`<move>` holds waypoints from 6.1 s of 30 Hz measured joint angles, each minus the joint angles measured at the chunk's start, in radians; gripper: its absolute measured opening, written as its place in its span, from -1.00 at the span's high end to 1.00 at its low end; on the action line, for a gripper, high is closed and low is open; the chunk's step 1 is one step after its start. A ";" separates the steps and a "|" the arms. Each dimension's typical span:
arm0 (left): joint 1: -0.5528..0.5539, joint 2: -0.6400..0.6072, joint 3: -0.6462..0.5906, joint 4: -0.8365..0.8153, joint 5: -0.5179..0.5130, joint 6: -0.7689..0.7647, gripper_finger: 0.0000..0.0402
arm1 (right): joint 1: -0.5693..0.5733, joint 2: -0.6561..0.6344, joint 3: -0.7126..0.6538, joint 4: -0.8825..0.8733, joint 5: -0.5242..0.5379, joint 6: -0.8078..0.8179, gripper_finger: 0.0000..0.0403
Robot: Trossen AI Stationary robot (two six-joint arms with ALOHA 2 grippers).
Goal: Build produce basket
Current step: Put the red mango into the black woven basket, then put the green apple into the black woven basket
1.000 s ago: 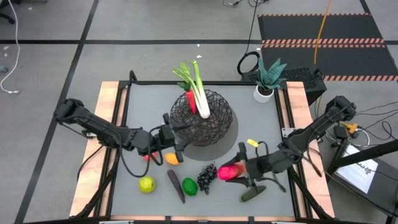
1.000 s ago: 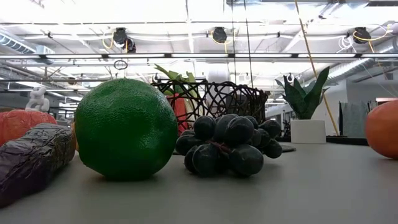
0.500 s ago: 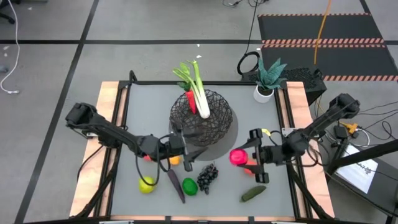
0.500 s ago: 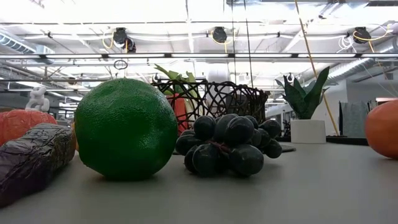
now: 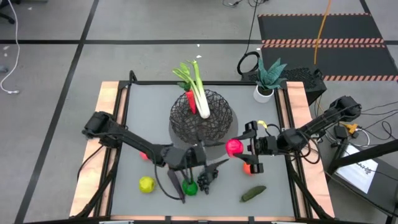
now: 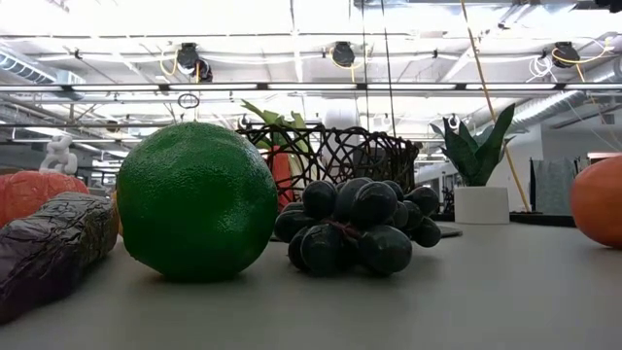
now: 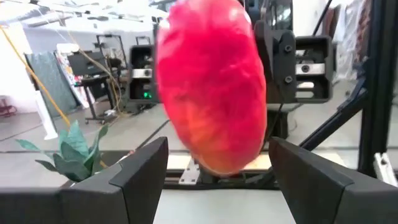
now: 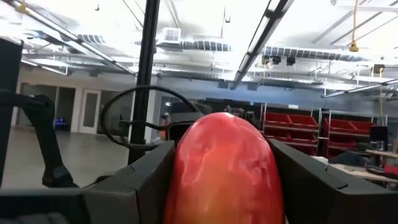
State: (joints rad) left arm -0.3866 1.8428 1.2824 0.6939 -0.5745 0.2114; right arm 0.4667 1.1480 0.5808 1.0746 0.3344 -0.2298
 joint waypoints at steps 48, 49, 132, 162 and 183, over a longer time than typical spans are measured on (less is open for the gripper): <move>0.009 -0.106 0.103 -0.763 -0.084 -0.182 -0.30 | -0.060 0.032 0.082 -0.444 0.093 0.162 -0.51; 0.014 -0.104 0.103 -0.768 -0.077 -0.190 -0.29 | -0.061 0.033 0.083 -0.457 0.108 0.162 -0.51; -0.124 -0.211 0.103 -0.857 -0.291 -0.428 -0.67 | -0.690 0.452 0.022 -0.199 0.009 0.417 -0.28; -0.166 -0.210 0.102 -0.903 -0.291 -0.521 -0.67 | -0.705 0.397 0.023 -0.198 -0.027 0.346 -0.49; -0.169 -0.210 0.102 -1.032 -0.257 -0.531 -0.67 | -0.580 -0.009 0.023 -0.669 -0.209 0.301 -0.40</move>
State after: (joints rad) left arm -0.5555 1.6333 1.3842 -0.3381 -0.8317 -0.3194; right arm -0.1136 1.1386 0.6041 0.4051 0.1255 0.0717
